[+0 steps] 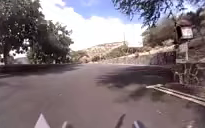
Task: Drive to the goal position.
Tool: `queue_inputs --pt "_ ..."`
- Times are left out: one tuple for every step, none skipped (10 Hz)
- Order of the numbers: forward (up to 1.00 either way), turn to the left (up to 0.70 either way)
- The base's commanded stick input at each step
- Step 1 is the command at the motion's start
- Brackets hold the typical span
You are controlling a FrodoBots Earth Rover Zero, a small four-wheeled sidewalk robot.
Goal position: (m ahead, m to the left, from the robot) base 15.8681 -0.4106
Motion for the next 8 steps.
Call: queue_inputs --pt "0.70 0.00" --pt "0.70 0.00" --pt "0.70 0.00" --pt "0.70 0.00" --pt "0.70 0.00" --pt "0.70 0.00" --pt "0.70 0.00" --pt "0.70 0.00"
